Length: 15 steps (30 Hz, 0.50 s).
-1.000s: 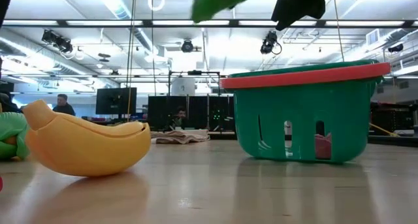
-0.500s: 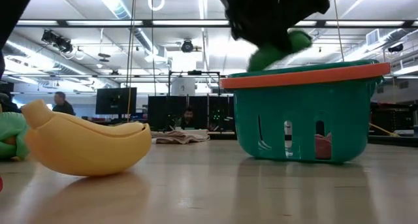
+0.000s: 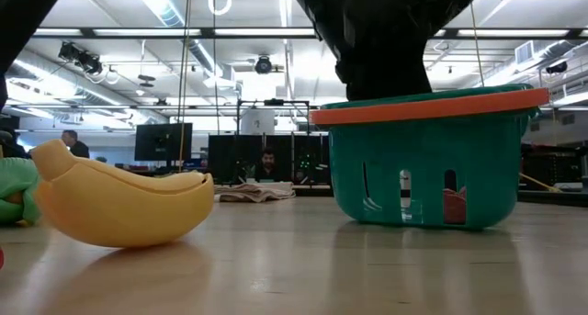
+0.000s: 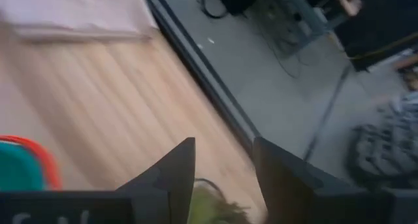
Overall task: Pick and placing Produce into tupperware
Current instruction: Put the green pea into the blue basket, then put the top red strawberry into the blue basket
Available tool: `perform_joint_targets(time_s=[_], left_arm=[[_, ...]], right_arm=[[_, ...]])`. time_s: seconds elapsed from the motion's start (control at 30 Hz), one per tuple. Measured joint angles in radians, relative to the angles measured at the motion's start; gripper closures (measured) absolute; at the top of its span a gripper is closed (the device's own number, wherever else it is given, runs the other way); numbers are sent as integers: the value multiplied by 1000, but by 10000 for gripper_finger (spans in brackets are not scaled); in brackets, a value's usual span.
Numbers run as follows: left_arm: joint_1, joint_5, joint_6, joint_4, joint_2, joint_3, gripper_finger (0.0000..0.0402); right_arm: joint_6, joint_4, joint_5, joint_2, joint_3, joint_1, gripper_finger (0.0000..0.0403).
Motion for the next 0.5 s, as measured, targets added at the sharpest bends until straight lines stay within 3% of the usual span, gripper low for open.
perform_joint_targets(time_s=[0.17, 0.33, 0.5], left_arm=[[2, -2, 1, 2, 0, 0, 203], [4, -2, -46, 0, 0, 0, 177], [4, 2, -170, -11, -26, 42, 178]], right_arm=[[31, -88, -27, 0, 0, -71, 240], [26, -86, -179, 0, 0, -134, 240], [9, -83, -316, 0, 0, -165, 240]])
